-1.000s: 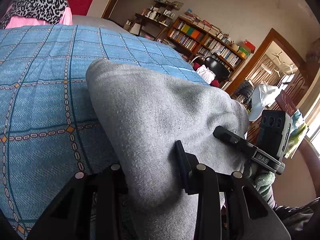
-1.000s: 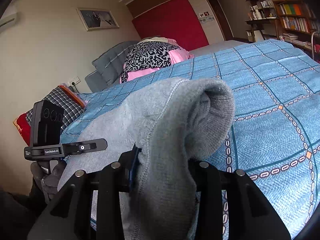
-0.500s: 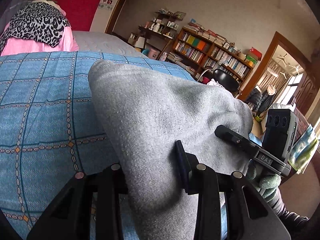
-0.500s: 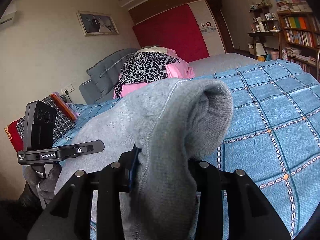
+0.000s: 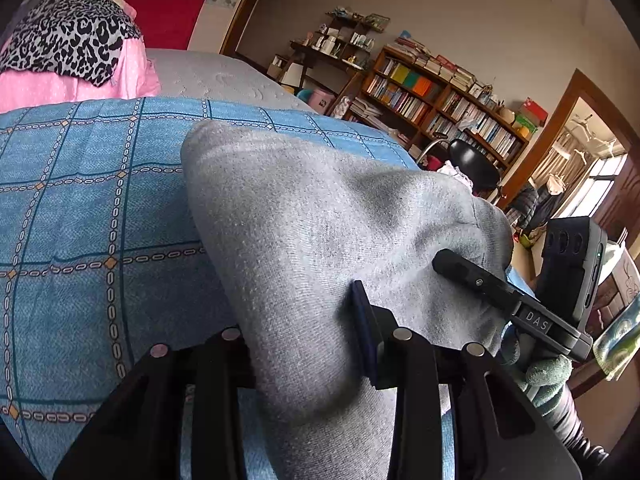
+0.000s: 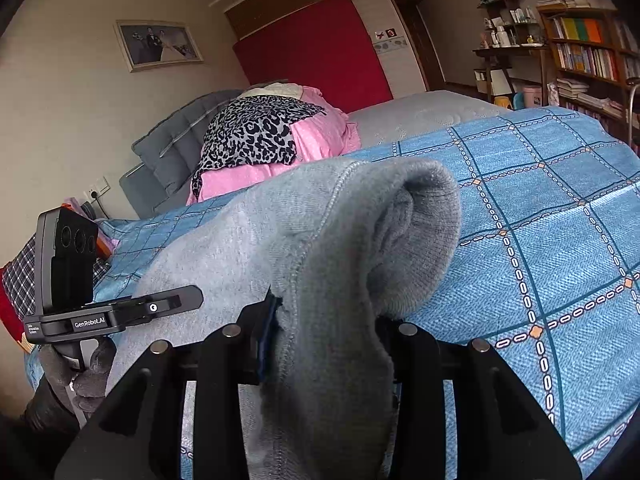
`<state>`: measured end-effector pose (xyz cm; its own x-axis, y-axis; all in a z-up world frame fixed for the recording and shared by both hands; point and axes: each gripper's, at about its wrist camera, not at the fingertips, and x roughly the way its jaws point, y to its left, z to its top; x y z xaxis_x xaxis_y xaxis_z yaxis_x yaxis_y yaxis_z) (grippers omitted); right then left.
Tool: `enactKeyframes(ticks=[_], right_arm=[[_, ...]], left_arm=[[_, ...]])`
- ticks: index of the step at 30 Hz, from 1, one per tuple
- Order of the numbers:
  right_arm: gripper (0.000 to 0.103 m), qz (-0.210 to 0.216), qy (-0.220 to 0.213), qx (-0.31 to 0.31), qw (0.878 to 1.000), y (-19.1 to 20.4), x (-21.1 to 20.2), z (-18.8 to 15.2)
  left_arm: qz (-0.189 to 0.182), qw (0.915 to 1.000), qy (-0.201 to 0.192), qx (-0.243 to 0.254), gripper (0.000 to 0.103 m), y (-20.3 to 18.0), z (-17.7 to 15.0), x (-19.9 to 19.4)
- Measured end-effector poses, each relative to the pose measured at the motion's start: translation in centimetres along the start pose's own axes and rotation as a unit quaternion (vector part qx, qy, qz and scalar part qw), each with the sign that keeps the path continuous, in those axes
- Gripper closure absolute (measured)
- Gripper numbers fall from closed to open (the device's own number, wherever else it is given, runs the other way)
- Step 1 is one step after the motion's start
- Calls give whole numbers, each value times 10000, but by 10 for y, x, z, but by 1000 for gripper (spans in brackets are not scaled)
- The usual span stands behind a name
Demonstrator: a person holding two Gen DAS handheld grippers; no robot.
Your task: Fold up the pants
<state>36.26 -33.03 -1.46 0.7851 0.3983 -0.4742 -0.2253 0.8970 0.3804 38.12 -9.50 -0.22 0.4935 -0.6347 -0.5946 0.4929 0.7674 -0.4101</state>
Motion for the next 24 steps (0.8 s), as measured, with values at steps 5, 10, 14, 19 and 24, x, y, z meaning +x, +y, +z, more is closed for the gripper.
enactKeyframes(ticks=[5,10,14,19,24], right_arm=[[66,-187,3,194,9996,-32,17,15],[66,-255,30,555,9981,-68,30,11],[66,-282,221,801,9961,-88,43,-1],[66,-378,249,632,9970,-83,47,-5],[64,-419,355,722,9959,-90,52,-9]], left_arm=[[-74,9999,85,29,69,-3,18,39],[-82,9998,173,77,69,-6,26,72],[-86,9995,297,5,68,1,21,94],[-111,9994,321,-9,68,10,12,100],[180,9988,321,325,62,7,5,99]])
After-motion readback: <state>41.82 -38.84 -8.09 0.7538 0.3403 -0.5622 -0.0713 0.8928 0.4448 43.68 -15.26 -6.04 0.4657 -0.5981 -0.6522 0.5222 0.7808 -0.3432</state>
